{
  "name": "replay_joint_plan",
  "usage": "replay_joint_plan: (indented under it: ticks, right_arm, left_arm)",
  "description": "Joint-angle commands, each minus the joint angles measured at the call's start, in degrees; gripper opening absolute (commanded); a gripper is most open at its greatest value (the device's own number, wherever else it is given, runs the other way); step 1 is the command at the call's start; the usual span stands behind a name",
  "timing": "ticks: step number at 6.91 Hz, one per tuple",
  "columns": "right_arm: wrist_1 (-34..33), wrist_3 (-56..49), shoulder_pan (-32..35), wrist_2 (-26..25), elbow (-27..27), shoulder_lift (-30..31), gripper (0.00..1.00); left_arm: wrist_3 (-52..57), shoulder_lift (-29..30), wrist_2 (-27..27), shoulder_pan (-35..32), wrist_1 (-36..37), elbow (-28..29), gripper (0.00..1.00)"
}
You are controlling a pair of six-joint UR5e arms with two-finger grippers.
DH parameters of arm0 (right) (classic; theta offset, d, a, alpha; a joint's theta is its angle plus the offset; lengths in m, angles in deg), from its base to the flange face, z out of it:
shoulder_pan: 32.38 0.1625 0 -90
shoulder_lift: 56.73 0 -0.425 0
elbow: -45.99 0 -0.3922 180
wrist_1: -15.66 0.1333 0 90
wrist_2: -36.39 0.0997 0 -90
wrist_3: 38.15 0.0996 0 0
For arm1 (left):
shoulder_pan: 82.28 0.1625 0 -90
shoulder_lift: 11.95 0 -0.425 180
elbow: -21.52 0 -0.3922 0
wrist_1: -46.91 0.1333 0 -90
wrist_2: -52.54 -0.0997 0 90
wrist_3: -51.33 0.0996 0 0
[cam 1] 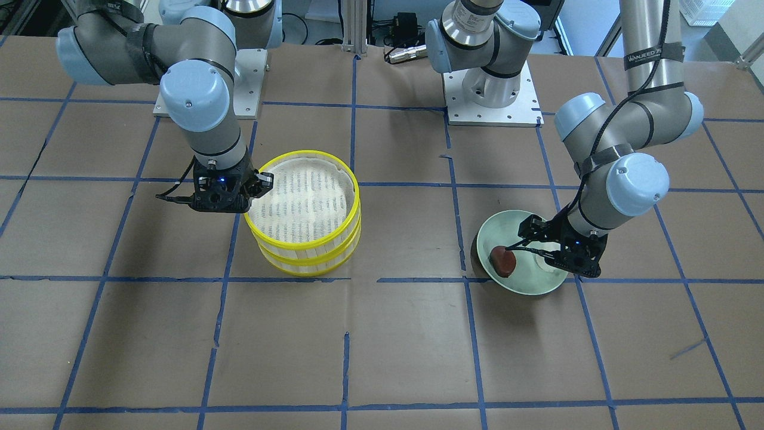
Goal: Place buns in different layers of steamer
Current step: 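Grasp top steamer tier rim with right gripper while left lowers to bun, then lift top tier aside with right gripper while left grasps white bun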
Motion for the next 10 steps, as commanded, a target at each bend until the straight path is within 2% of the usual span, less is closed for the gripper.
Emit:
replay_joint_plan:
  ticks: [1, 2, 3, 4, 5, 7, 8, 9, 10]
  right_arm:
    - [0.0, -0.3, 0.0, -0.1, 0.4, 0.1, 0.09]
    - [3.0, -0.4, -1.1, -1.7, 1.9, 1.4, 0.09]
    - [11.1, -3.1, -2.6, -2.8, 7.5, 2.6, 0.09]
    - [13.8, -4.2, -4.3, -2.8, 10.5, 2.9, 0.09]
    - [15.8, -5.3, -6.2, -3.5, 11.7, 3.6, 0.09]
    - [19.7, -14.8, -10.8, -8.0, 12.9, 5.9, 0.09]
    - [20.0, -17.6, -13.1, -7.9, 12.9, 6.8, 0.09]
    - [20.0, -18.1, -14.2, -8.1, 13.0, 6.9, 0.07]
    - [20.4, -19.0, -15.0, -8.0, 13.1, 6.9, 0.07]
  left_arm:
    - [0.3, 0.9, -1.7, 0.1, 0.7, 0.0, 0.92]
    - [0.2, 1.2, -1.7, 0.1, 0.7, -0.1, 0.91]
    - [0.2, 1.2, -1.6, 0.1, 0.7, -0.3, 0.90]
    - [0.0, 1.2, -1.3, 0.1, 0.7, -0.9, 0.85]
    - [0.0, 1.2, -1.2, 0.1, 0.9, -1.1, 0.84]
    - [0.1, 2.2, -1.3, 0.1, 2.5, -1.0, 0.79]
    - [0.0, 2.3, -1.5, 0.1, 3.1, -1.0, 0.71]
    - [0.0, 2.3, -1.6, 0.1, 3.1, -1.0, 0.51]
    - [-0.2, 2.2, -1.7, 0.1, 3.0, -0.5, 0.37]
